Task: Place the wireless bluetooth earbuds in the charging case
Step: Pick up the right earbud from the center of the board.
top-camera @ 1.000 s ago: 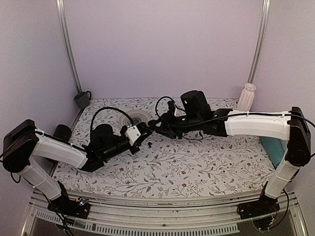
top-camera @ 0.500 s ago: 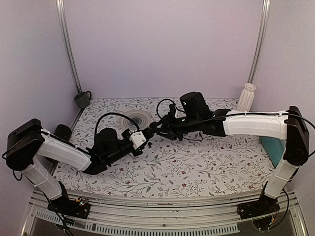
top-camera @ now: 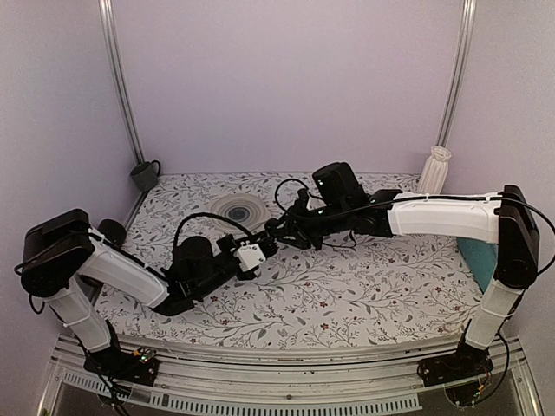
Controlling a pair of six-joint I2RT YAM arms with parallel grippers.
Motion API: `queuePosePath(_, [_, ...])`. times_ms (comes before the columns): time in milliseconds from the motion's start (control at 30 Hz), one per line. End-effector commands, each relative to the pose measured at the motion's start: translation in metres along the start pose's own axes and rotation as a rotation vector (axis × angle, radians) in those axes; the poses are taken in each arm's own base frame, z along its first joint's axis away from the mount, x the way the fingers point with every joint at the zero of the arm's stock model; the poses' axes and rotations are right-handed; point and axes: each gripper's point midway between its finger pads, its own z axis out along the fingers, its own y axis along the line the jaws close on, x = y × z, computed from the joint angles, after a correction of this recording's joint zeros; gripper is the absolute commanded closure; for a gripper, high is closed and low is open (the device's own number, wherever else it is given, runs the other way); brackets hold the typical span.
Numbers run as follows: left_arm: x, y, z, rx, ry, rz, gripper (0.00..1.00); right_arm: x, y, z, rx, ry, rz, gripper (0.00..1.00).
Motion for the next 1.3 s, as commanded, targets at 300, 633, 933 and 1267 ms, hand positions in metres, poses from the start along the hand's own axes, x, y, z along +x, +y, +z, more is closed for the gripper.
queuePosePath(300, [-0.047,-0.008,-0.01,-0.007,-0.199,0.006,1.0,-0.001,0.009,0.01,-0.028,0.018,0.029,0.8])
queuePosePath(633, [-0.057,-0.012,-0.013,0.037,-0.26,-0.071,1.0,-0.002,0.006,0.01,-0.013,0.017,0.05,0.69])
queuePosePath(933, [-0.058,-0.015,-0.011,0.065,-0.267,-0.085,1.0,0.0,0.009,0.009,-0.02,0.023,0.056,0.8])
queuePosePath(1267, [-0.043,-0.017,-0.005,0.072,-0.22,-0.109,1.0,-0.003,0.01,0.002,-0.013,0.004,0.047,0.88])
